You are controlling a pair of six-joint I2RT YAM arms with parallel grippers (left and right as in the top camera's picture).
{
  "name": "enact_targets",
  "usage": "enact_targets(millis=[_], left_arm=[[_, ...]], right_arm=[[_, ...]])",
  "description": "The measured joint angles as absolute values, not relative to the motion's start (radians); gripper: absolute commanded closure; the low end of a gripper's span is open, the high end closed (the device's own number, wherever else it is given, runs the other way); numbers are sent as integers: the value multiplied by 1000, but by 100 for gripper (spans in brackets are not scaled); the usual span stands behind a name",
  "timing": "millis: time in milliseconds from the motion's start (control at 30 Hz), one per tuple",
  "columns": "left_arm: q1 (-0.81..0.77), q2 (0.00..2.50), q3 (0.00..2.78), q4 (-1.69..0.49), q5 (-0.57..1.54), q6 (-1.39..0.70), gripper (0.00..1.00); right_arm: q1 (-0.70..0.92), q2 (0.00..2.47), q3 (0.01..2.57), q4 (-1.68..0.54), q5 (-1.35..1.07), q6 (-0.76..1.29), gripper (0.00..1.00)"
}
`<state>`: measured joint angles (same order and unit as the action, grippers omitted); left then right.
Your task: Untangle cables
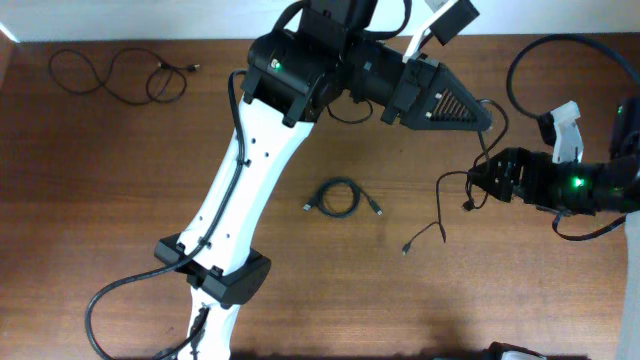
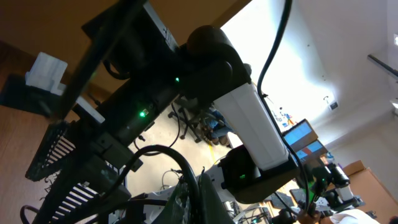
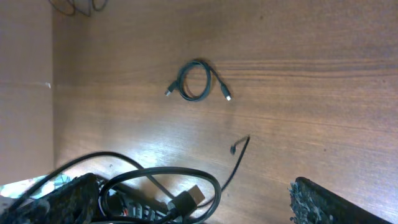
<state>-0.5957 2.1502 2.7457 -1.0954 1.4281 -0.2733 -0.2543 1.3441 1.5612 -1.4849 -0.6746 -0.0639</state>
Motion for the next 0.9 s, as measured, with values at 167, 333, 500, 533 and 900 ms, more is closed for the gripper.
enact_targets(millis=[167,333,500,533,900], left_arm=[[-591,2150,2746,-1095,1426,-273,100],[-561,2150,2746,-1096,1420,-277,100],[-550,2150,2746,-1095,1414,-279,100],[-550,2150,2746,-1095,1413,-280,100],[-525,2150,2746,-1092,1326,-281,100]], right_arm=[[-253,1346,1552,-1505,-625,-63,2],[-253,1346,1552,-1508,-601,-64,2],[-253,1346,1552,-1533,-596,-64,2],[-253,1346,1552,-1550,-591,-64,2],[-253,1346,1552,-1671,-572,-126,2]])
